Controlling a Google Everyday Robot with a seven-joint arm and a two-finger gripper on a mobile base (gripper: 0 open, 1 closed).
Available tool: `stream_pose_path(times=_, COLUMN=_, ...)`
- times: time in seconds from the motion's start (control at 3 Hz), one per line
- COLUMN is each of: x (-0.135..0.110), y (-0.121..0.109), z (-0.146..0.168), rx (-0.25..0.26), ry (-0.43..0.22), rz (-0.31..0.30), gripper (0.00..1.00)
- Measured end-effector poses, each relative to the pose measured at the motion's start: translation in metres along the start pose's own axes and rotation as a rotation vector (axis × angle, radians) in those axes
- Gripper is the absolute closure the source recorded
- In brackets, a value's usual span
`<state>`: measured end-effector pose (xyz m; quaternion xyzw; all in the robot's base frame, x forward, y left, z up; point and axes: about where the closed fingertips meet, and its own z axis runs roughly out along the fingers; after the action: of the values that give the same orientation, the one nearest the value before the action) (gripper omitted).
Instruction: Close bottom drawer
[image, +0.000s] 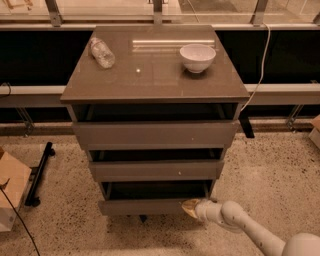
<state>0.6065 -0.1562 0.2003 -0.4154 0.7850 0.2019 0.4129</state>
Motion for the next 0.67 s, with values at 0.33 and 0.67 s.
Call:
stream_pose_path(times=0.33, x=-0.0009, y=0.0005, z=0.0021, rx=-0.003, ry=-0.001, rz=0.000, gripper=0.38)
stream_pose_path(times=0.67, x=-0.0016, y=0.0029, z=0.0047, rx=-0.008, ry=-0.002, rz=0.000, gripper=0.08)
